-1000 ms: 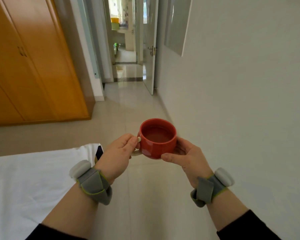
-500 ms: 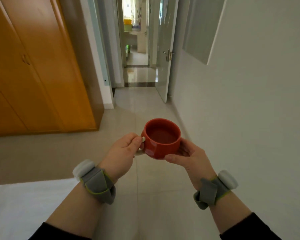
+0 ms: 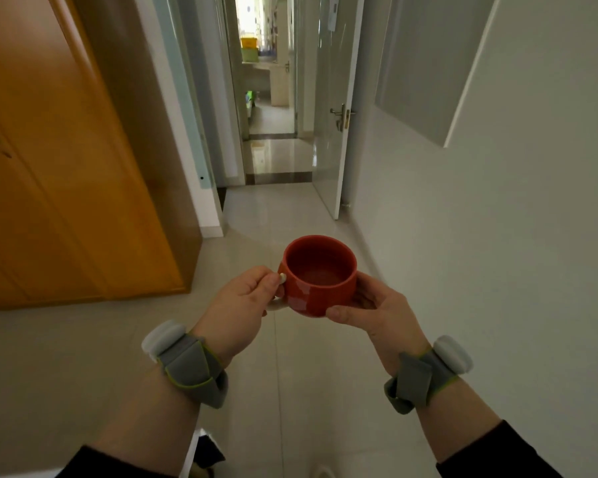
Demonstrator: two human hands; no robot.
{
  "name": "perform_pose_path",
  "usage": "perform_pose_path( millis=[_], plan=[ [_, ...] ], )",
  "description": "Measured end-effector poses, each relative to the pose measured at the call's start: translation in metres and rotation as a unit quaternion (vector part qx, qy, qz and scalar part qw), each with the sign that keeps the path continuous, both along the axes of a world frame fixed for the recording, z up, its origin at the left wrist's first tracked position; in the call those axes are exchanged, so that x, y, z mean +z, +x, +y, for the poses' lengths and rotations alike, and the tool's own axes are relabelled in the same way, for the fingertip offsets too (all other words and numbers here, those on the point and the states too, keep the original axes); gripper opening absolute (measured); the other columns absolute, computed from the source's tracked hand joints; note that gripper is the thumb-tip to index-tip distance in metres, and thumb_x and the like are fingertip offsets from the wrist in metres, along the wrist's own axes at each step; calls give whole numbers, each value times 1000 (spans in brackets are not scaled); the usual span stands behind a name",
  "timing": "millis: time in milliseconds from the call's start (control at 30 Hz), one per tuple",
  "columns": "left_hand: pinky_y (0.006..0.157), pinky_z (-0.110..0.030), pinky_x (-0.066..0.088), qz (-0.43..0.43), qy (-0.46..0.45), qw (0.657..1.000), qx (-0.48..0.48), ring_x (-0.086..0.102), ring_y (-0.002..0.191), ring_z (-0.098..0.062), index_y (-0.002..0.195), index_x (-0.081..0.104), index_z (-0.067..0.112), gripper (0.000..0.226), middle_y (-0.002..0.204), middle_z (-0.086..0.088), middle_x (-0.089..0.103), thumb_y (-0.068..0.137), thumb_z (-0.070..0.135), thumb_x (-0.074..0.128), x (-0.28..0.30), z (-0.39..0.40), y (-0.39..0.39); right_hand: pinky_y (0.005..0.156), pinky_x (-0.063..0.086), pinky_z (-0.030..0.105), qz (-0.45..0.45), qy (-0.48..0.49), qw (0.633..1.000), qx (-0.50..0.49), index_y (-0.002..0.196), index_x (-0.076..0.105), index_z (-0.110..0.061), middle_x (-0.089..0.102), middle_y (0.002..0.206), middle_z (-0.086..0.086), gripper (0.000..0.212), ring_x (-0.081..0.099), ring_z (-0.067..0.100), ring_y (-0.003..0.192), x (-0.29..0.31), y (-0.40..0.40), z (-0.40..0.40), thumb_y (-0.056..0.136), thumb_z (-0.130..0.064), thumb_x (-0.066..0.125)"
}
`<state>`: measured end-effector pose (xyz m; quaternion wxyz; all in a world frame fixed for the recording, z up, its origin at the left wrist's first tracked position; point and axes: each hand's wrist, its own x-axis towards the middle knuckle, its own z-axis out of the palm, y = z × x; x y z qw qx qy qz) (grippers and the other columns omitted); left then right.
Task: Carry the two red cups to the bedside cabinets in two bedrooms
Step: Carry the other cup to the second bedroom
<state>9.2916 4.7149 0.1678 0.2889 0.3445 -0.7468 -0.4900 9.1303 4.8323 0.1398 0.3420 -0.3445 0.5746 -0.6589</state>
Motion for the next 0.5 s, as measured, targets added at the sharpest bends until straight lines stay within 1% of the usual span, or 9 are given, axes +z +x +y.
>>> perform_pose_path(
  millis=[167, 200, 333, 400, 433, 500],
  plan=[
    [51, -7, 40, 12, 4, 1000, 28, 53, 55, 10, 77, 59, 12, 28, 67, 9, 58, 96, 24, 42, 6, -82, -67, 77, 56, 25, 5, 3, 1000, 30, 110, 63, -24, 73, 106, -3, 61, 69, 14, 98, 9, -74, -90, 60, 5, 81],
    [51, -6, 40, 17, 10, 999, 33, 53, 54, 10, 78, 60, 12, 28, 65, 12, 59, 96, 24, 42, 7, -112, -88, 76, 56, 24, 7, -1, 999, 40, 112, 63, -23, 73, 106, -3, 62, 69, 13, 98, 10, -98, -120, 60, 5, 80],
    [50, -5, 40, 15, 23, 999, 33, 53, 55, 12, 81, 61, 12, 29, 57, 24, 61, 96, 27, 41, 11, -151, -115, 73, 55, 21, 12, 4, 999, 53, 106, 63, -27, 74, 101, -6, 59, 70, 11, 95, 16, -126, -163, 59, 6, 80],
    [50, -5, 39, 12, 24, 999, 37, 54, 56, 12, 80, 60, 13, 29, 57, 24, 61, 96, 27, 40, 6, -190, -136, 74, 55, 21, 14, 12, 998, 57, 107, 63, -26, 74, 104, -4, 60, 69, 11, 96, 14, -149, -203, 57, 1, 81],
    [50, -5, 40, 11, 25, 999, 37, 55, 56, 12, 80, 59, 12, 29, 58, 22, 61, 96, 27, 40, 9, -194, -140, 73, 55, 21, 15, 12, 998, 57, 109, 63, -25, 73, 106, -3, 62, 69, 11, 96, 16, -153, -208, 54, -3, 82],
    [53, -8, 42, 12, 28, 999, 45, 55, 56, 11, 80, 59, 11, 30, 64, 14, 61, 95, 29, 41, 7, -231, -157, 73, 55, 20, 9, 13, 998, 63, 114, 63, -23, 73, 107, -3, 67, 69, 11, 97, 14, -170, -245, 51, -9, 83]
  ],
)
